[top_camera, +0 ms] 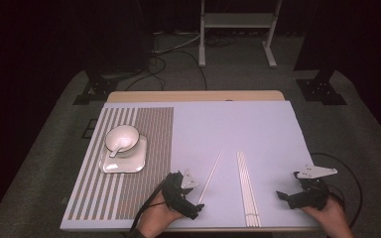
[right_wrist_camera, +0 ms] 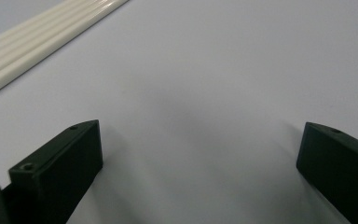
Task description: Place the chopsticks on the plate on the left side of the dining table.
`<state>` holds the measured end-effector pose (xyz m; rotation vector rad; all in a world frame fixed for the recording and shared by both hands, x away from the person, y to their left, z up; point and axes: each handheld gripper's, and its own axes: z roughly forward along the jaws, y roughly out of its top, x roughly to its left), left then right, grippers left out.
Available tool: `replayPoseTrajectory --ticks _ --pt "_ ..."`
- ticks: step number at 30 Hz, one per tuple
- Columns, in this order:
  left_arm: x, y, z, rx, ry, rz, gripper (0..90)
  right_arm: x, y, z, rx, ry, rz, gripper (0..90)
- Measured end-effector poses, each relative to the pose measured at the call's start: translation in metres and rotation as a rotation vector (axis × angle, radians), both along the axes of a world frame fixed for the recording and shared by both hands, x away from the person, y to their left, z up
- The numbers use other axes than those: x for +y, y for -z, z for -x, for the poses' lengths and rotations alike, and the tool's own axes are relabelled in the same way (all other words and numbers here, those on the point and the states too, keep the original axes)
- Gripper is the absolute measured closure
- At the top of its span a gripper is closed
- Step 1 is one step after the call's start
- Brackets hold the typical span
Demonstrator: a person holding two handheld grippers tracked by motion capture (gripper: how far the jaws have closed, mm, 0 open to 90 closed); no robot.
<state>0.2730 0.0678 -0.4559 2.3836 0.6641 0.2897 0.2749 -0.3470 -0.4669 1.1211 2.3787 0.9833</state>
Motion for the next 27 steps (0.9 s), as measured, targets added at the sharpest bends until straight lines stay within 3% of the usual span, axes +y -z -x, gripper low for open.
replayPoseTrajectory --ticks 27 --pt "0.026 -0.001 -0.014 -0.009 -0.077 -0.008 0.2 0.000 0.000 0.000 0.000 0.000 0.000 0.0"
